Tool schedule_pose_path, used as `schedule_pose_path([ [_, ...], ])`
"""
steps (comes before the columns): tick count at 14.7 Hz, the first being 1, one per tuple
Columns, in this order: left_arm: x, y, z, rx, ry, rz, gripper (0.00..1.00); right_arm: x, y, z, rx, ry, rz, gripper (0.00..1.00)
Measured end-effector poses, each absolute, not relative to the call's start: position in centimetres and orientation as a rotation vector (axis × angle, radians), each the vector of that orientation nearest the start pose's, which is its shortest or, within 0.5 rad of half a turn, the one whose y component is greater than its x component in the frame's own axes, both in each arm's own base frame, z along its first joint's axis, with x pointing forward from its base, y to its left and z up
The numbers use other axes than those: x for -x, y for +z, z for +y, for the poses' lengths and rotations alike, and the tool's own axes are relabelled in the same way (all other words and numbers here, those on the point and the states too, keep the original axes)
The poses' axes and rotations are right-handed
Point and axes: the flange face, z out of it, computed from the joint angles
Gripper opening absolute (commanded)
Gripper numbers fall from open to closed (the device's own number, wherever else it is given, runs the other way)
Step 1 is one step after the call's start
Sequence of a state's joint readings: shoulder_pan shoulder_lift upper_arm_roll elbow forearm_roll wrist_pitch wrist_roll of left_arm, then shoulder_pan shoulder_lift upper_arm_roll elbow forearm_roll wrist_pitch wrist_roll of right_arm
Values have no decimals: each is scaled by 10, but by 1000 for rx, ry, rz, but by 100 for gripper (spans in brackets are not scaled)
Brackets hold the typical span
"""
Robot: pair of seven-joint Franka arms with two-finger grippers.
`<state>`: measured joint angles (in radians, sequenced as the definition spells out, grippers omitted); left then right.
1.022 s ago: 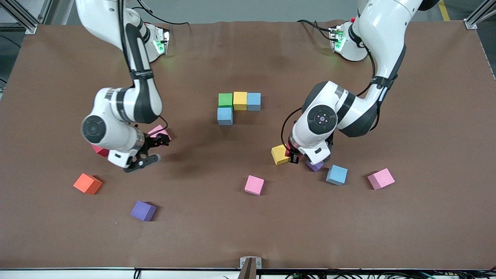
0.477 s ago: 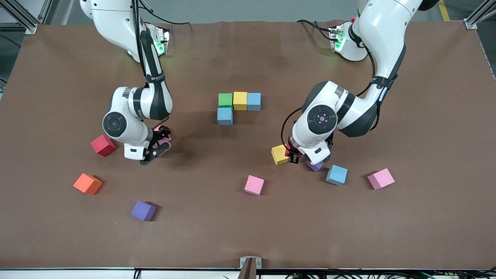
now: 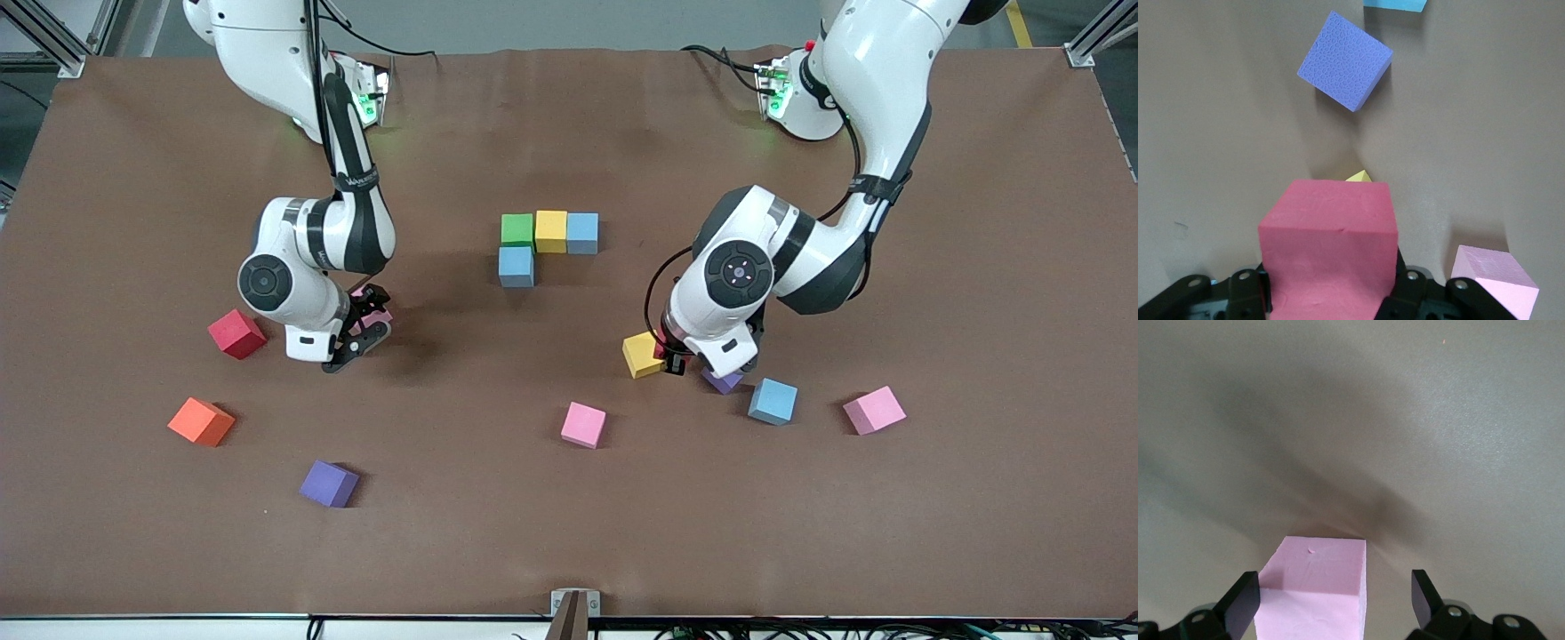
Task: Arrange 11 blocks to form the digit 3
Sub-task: 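Lift the pink cube and carry it toward the placed cyan cube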
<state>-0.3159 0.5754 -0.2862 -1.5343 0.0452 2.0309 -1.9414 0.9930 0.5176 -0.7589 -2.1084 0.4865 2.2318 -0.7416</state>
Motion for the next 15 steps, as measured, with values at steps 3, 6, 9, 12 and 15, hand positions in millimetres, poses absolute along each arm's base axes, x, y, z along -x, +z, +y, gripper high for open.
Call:
schedule_pose_path([
  [3,-588,326,-365,2425,198,-1957,0,-534,216,138,2902,326,-987,100],
  [6,-588,326,-365,2425,198,-1956,0,-535,223,138,2893,320,-980,100],
  [9,-588,326,-366,2426,198,-1956,0,-535,225,138,2891,318,-979,100],
  [12,-588,326,-366,2426,198,-1956,0,-533,222,138,2888,326,-980,100],
  [15,-588,326,-366,2426,198,-1955,0,-530,220,144,2884,328,-999,99],
])
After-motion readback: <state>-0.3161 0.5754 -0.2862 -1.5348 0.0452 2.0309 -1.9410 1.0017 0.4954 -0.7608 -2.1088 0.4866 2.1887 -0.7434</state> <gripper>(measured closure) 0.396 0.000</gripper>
